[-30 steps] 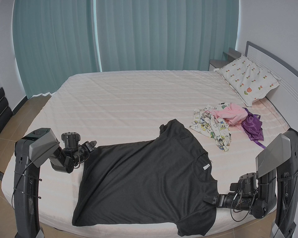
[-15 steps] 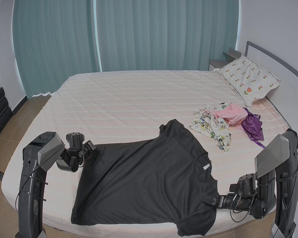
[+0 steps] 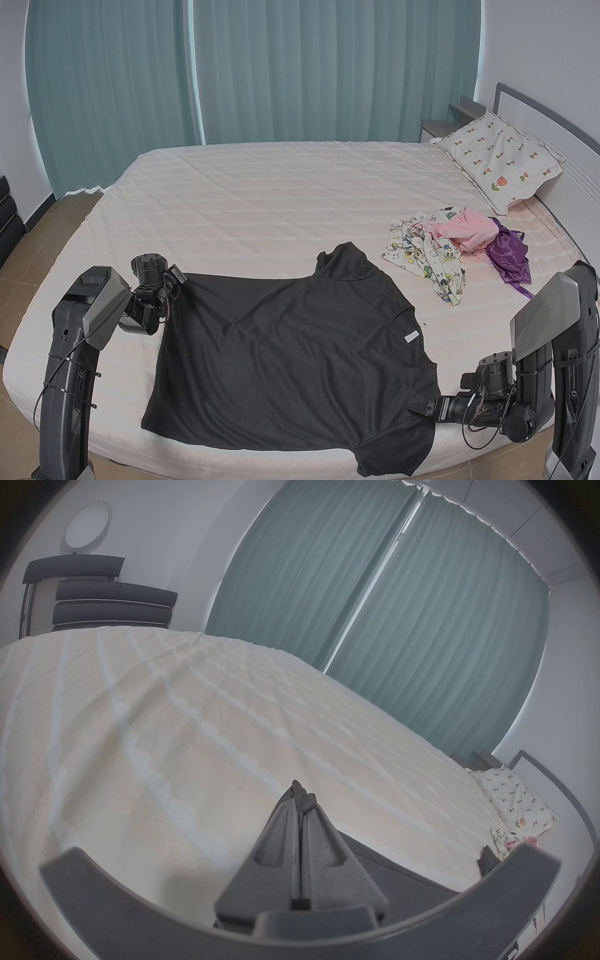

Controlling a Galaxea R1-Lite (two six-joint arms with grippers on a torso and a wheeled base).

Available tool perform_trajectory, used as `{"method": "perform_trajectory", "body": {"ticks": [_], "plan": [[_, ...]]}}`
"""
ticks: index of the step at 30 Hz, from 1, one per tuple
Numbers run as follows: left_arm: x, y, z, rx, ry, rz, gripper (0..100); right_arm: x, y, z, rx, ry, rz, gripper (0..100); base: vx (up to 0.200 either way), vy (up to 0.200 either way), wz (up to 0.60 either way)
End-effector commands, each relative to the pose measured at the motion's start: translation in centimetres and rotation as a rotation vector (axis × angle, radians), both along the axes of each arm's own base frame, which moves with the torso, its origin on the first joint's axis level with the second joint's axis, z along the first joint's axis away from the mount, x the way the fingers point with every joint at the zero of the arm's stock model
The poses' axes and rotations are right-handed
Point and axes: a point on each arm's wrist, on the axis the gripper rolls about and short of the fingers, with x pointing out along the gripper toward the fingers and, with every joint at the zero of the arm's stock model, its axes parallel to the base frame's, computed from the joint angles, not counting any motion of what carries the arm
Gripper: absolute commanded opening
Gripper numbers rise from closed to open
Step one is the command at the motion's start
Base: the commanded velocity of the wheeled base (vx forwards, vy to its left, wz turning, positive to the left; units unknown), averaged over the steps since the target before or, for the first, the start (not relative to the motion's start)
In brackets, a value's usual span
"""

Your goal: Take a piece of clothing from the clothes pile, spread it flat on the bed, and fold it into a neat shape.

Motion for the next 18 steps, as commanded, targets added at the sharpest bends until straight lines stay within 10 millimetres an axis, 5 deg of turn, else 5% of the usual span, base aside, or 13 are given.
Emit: {"method": "perform_trajectory", "body": {"ticks": [1, 8, 9, 14, 18], "plan": [[0.1, 0.4, -0.8, 0.001, 0.028, 0.007, 0, 0.2, 0.1, 0.0, 0.004, -0.013, 0.002, 100, 0.000, 0.000, 0.00], [-0.1, 0.4, -0.7, -0.004, 0.081, 0.007, 0, 0.2, 0.1, 0.0, 0.004, -0.011, 0.001, 100, 0.000, 0.000, 0.00], [-0.1, 0.4, -0.7, -0.004, 0.081, 0.007, 100, 0.2, 0.1, 0.0, 0.004, -0.011, 0.001, 100, 0.000, 0.000, 0.00], [0.1, 0.4, 0.0, -0.010, 0.061, 0.009, 100, 0.2, 0.1, 0.0, 0.003, -0.012, 0.002, 100, 0.000, 0.000, 0.00], [-0.6, 0.4, 2.6, -0.044, 0.031, 0.018, 100, 0.1, 0.1, 0.0, 0.003, -0.012, 0.002, 100, 0.000, 0.000, 0.00]]}}
